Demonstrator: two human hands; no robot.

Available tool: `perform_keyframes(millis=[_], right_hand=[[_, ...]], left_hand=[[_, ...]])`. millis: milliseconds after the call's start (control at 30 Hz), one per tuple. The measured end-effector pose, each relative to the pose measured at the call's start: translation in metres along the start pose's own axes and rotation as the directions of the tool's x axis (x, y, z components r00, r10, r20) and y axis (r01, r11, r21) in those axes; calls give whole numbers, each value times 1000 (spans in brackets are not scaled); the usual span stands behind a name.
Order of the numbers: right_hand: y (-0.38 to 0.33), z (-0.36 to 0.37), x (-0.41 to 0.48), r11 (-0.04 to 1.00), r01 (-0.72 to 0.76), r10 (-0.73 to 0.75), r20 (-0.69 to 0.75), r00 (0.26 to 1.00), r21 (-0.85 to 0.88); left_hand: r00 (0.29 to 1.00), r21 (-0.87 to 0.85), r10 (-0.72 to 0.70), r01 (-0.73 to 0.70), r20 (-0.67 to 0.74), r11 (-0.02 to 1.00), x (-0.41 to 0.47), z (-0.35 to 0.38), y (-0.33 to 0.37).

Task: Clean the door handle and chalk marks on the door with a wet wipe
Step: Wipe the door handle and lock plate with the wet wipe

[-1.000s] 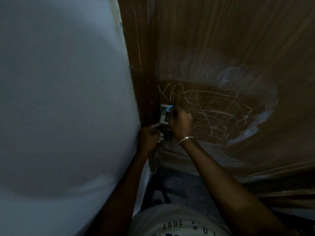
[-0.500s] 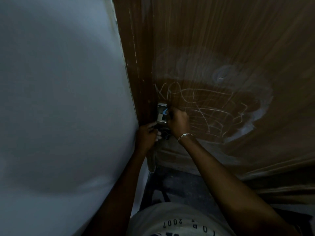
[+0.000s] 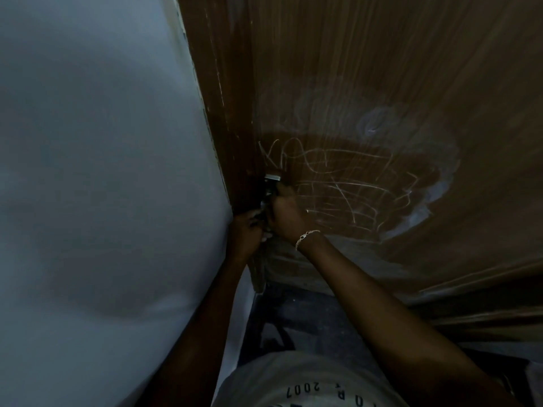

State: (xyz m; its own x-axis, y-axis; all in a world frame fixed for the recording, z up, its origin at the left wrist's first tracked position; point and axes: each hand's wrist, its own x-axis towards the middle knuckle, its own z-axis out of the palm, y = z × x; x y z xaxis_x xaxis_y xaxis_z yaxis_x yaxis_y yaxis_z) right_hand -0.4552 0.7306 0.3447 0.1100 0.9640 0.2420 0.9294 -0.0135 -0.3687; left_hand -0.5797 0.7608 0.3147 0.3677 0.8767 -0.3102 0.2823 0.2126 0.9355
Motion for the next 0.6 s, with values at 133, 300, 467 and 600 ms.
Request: perform_keyframes(millis=[133,300,467,600], right_hand=[[-1,-2,-7,996,-88,88,26,996,-21],[17,-9,-29,999,-5,6,9,1000,-35],[47,-28,-48,987,21,-31,-58,998,-161],[67,-31,-67,993,25,-40,-125,991,-116]], left_hand=[[1000,8,2,-2,-3,1000,0,2,-2],[1000,-25,-11,11,5,1000,0,2,-4],[1000,-18,-6,6,-3,1000,3,1,-8],[1000,-19,-9,9,15,1000,0,6,-16]])
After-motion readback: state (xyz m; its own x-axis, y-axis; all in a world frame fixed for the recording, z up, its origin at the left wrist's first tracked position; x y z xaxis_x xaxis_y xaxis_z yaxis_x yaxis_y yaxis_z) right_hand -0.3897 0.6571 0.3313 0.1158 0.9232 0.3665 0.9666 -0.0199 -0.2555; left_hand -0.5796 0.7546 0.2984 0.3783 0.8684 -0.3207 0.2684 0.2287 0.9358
